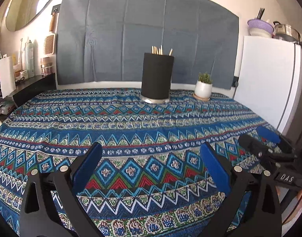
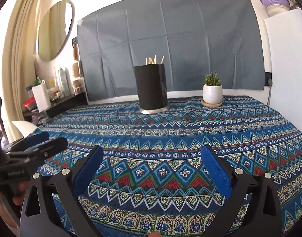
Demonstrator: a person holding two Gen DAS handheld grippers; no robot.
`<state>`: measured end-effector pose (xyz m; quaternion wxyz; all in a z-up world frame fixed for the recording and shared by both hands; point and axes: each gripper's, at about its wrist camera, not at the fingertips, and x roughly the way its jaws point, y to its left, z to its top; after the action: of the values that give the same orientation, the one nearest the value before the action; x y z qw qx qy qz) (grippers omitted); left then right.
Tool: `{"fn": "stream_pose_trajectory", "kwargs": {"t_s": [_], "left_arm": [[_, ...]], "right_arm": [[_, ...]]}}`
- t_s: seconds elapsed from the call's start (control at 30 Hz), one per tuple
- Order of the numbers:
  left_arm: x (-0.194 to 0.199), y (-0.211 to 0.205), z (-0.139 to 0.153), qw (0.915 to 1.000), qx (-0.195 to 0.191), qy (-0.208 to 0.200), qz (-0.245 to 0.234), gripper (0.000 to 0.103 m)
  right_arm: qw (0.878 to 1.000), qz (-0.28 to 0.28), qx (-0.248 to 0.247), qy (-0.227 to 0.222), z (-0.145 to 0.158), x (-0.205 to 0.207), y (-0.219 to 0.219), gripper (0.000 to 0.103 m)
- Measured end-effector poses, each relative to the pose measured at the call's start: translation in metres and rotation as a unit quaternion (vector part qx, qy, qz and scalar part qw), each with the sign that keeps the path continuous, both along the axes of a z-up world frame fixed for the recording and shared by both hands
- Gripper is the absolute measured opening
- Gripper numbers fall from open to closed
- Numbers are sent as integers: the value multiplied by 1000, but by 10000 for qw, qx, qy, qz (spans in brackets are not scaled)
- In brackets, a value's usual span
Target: Organize utensils
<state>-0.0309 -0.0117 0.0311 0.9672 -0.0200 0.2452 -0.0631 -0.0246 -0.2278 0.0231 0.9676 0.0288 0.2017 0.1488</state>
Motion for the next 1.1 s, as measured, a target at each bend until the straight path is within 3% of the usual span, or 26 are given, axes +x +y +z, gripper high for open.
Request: {"fn": "stream_pose_trajectory", "kwargs": {"t_s": [0.1,0.43,0.67,1.1], "left_arm": [[-12,-6,3,9989,256,-367,102,97],[0,9,-2,9992,-202,46,342,97],[1,8,-4,9994,-188,98,259,97],[-5,-1,-3,10000,-47,-42,-4,97]], "right_arm": [[9999,94,120,-83,-1,-3,-3,95],[9998,186,44,0,-4,-2,1,95],[9996,125,-194,-190,-3,-9,8,95],[9995,194,-141,-225,-3,-10,7,95]]}}
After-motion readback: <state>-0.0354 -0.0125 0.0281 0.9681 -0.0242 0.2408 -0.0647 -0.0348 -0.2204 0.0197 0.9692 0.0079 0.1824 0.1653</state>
